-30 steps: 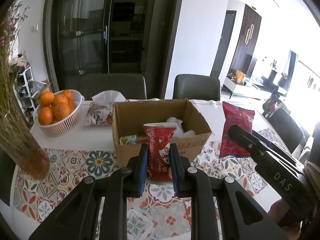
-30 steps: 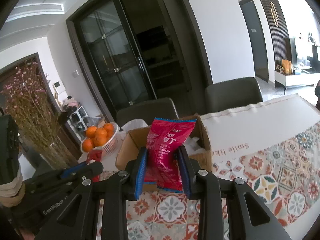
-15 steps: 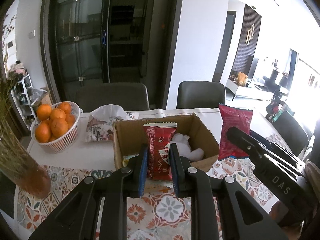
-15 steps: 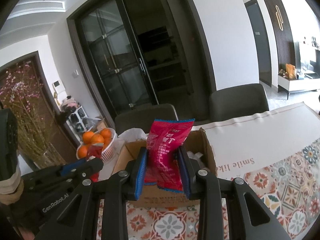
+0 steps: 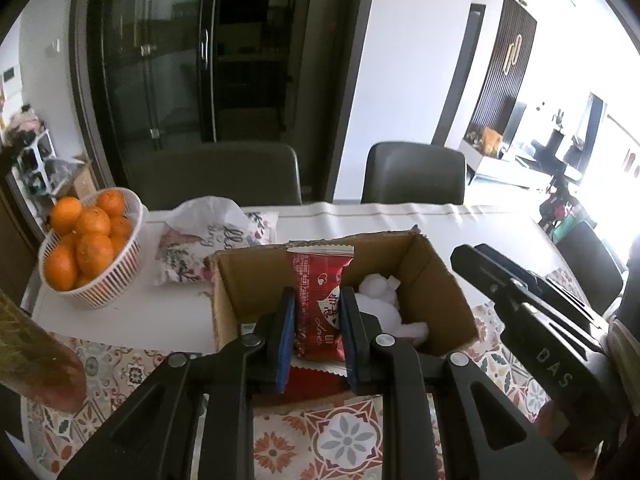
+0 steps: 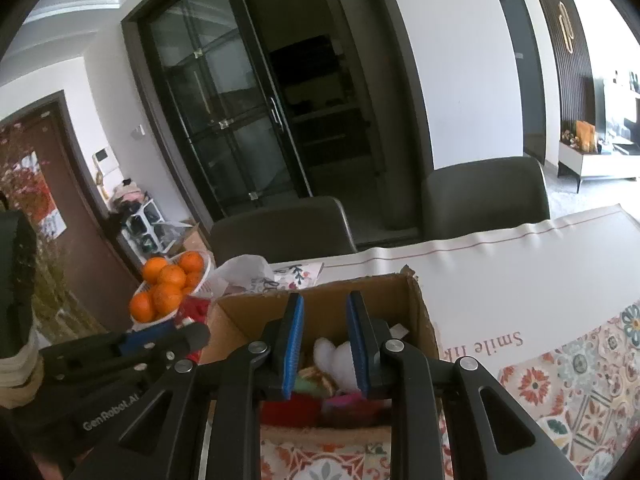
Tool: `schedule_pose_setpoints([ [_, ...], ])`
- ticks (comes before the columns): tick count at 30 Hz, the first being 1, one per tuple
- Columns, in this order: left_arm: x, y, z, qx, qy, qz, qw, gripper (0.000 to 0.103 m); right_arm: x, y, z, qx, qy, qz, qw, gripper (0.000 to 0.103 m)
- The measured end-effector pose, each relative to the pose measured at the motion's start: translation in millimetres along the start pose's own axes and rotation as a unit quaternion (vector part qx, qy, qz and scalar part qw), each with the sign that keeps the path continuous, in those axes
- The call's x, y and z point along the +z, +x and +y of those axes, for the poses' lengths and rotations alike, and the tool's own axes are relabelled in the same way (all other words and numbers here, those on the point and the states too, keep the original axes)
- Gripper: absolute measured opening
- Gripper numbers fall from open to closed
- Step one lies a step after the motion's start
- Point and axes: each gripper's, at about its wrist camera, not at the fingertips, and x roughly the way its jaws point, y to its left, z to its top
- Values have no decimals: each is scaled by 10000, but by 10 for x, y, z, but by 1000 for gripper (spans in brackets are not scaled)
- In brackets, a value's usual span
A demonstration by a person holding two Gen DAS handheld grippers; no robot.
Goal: Organize soft objects
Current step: 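Lower both snack packets into the box and open both grippers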
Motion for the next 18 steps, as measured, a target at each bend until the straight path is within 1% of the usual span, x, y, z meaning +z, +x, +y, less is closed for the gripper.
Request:
schedule_pose_setpoints([
  [2, 28, 108, 12, 26, -18, 150, 9999, 52, 12, 56, -28, -43, 32, 61, 10000, 25],
  [3, 29, 141, 12, 73, -44, 205, 9998, 55, 17, 70, -30, -60, 25, 75, 10000, 26],
  [6, 39, 200, 12, 183, -56, 207, 9996, 56, 9, 86, -39, -95, 32, 129, 9999, 27],
  [9, 30, 201, 21, 216, -43, 192, 9996, 58, 4, 74, -32, -120, 10, 158, 9998, 27],
  [13, 5, 118, 31, 356, -85, 121, 9993, 59, 7, 17, -5, -140, -35, 137, 9998, 27],
  [18, -69, -102, 38, 514, -140, -23, 9986, 61, -39, -157, 60, -117, -46, 88, 9999, 27],
])
